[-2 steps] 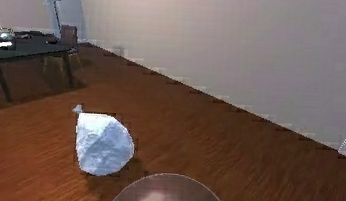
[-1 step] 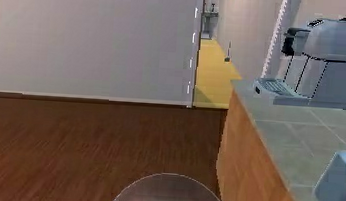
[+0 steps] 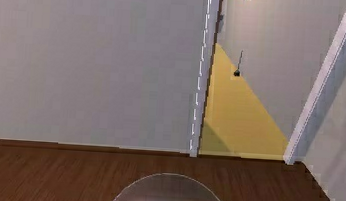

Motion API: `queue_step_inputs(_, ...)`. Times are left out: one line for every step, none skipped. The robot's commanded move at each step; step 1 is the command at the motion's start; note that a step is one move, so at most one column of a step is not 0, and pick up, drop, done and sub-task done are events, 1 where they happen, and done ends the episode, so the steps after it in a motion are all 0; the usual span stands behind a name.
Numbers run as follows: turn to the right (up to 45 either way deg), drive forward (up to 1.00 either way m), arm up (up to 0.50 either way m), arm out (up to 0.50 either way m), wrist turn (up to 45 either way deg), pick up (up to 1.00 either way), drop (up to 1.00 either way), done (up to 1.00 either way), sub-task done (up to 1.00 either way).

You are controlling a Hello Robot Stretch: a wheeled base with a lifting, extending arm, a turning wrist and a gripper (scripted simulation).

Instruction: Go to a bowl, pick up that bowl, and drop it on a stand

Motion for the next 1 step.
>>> queue_step_inputs(0.0, 0.50, 0.00, 0.00, 0.0, 0.00, 0.00, 0.00, 0.00)
